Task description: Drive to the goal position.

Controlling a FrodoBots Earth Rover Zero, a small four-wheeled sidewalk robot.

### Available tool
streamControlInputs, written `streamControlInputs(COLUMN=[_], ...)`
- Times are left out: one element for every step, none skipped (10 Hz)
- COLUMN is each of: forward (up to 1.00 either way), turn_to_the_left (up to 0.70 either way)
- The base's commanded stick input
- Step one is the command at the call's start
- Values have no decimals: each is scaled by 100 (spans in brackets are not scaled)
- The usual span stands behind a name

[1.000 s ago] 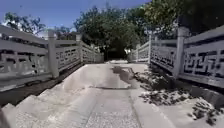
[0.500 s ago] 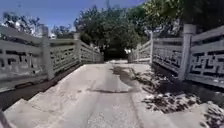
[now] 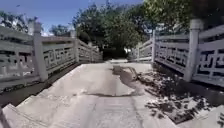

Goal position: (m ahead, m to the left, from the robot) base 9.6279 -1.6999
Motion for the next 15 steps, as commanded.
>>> streamControlInputs(forward=[45,45,45,45,45,45,45,45,45,45,45,45,45,45,45], turn_to_the_left=[0,0,0,0,0,0,0,0,0,0,0,0,0,0,0])
